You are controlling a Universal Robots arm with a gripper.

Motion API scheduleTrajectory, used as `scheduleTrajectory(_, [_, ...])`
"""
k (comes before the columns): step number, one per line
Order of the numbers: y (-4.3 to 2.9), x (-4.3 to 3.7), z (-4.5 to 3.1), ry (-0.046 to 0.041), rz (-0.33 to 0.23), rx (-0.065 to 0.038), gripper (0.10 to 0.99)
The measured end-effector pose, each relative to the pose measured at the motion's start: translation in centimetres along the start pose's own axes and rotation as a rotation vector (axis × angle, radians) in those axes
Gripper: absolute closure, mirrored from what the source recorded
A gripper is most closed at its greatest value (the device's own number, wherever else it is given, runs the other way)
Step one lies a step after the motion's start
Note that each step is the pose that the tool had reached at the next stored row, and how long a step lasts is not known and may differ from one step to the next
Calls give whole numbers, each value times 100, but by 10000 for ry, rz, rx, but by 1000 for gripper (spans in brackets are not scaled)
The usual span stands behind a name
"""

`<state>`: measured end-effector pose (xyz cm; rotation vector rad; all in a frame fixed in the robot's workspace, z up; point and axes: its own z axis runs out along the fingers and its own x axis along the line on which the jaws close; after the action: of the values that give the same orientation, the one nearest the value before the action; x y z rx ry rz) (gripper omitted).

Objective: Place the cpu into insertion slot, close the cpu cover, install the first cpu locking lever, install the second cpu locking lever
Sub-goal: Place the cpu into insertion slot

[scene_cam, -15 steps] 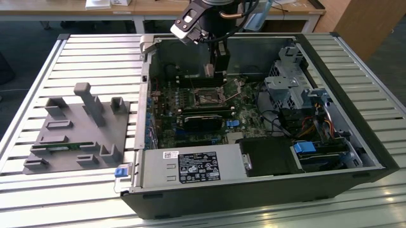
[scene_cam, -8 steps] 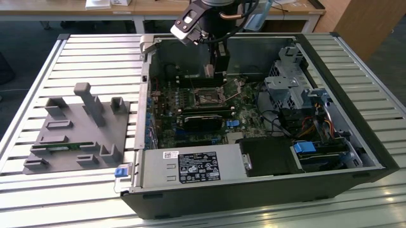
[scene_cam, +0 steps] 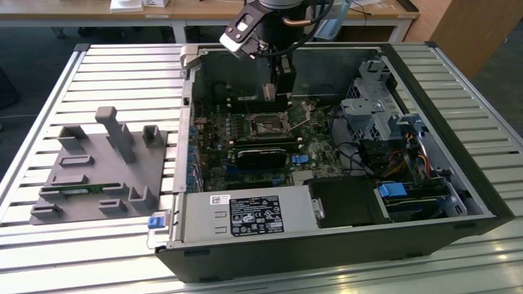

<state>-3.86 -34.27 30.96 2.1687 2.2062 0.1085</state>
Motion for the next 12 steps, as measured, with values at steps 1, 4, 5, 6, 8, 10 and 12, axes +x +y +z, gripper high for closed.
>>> scheduleTrajectory(1, [0, 0, 2, 1, 0, 0, 545])
scheduleTrajectory(4, [-1, 0, 7, 0, 0, 0, 545])
scheduleTrajectory(5, [-1, 0, 9, 0, 0, 0, 545])
scheduleTrajectory(6, [-1, 0, 11, 0, 0, 0, 545])
scheduleTrajectory(8, [-1, 0, 14, 0, 0, 0, 545])
scheduleTrajectory(10, [-3, -1, 34, 0, 0, 0, 545])
scheduleTrajectory(12, [-3, 0, 37, 0, 0, 0, 545])
